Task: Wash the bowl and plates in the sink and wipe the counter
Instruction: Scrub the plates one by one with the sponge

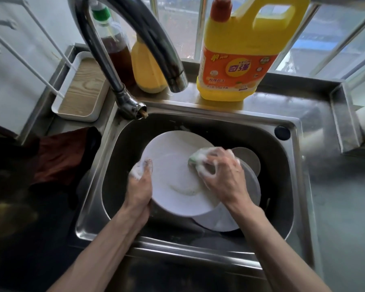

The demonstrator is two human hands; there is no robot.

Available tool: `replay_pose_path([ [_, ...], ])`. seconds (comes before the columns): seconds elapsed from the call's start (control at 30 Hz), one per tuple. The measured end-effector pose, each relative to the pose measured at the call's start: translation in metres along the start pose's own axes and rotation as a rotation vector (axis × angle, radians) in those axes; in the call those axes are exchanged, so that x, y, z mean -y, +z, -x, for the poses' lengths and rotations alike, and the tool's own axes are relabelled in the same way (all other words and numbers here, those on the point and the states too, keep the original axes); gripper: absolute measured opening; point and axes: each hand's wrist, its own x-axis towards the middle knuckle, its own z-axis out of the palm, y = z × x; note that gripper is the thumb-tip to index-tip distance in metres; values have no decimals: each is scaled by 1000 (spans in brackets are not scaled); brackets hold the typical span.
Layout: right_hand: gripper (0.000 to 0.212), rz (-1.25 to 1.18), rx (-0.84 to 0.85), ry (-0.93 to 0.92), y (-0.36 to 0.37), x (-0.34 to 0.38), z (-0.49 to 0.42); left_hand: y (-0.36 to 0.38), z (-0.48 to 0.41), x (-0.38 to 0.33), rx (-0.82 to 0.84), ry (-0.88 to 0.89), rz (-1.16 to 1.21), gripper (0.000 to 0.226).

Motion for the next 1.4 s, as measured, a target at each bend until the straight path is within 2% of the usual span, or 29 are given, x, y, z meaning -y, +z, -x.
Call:
replay_pose_path([
  [0.13, 19, -174, 80, -79, 7, 19, 20, 5, -4, 5, -59, -8, 15, 25],
  [0.2, 16, -176, 95, -165, 14, 38, 14, 10, -2, 7, -48, -10, 34, 32],
  [0.27, 14, -137, 41, -201, 21, 51, 0, 12, 1, 10, -3, -3, 41, 45],
  [0.43, 23, -51, -80, -77, 21, 31, -34, 5, -3, 9, 24, -11, 64, 34],
  [0.57, 25, 68, -210, 65, 15, 15, -19, 0, -10, 3, 49, 40, 11, 29],
  [0.67, 26, 25, -197, 167, 17, 13, 7, -2, -14, 1, 19, 68, -29, 19],
  [0.77, 25, -90, -107, 126, 18, 18, 29, -4, -18, 3, -6, 71, -38, 15],
  [0.87, 23, -174, -2, 1, 17, 30, 36, -4, -20, 4, 2, 75, -36, 17],
  [1.03, 16, -192, -26, -161, 18, 47, 15, 3, -18, 0, 113, 54, -59, 47],
  [1.17, 15, -192, -121, -106, 24, 41, -13, 2, -16, 0, 181, 37, -62, 37],
  [1.3, 21, -17, -163, -19, 16, 25, -31, 2, -14, -3, 160, 53, -16, 37],
  [1.4, 25, 9, -199, 32, 8, 16, -23, 6, -14, -10, 125, 101, 0, 31],
])
